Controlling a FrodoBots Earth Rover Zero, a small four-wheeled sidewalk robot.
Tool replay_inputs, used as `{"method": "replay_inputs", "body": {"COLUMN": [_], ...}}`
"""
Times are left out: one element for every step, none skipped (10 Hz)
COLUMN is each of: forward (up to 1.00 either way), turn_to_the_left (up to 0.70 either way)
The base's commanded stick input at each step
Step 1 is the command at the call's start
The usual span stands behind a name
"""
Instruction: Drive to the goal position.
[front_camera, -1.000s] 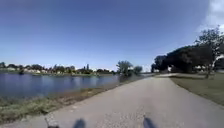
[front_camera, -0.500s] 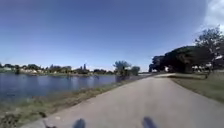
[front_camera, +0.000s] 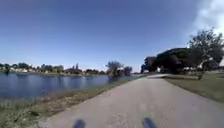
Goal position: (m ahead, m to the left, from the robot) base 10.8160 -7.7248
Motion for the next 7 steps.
{"method": "replay_inputs", "body": {"forward": [0.85,0.85,0.85,0.85,0.85,0.85,0.85], "turn_to_the_left": [0.00,0.00,0.00,0.00,0.00,0.00,0.00]}}
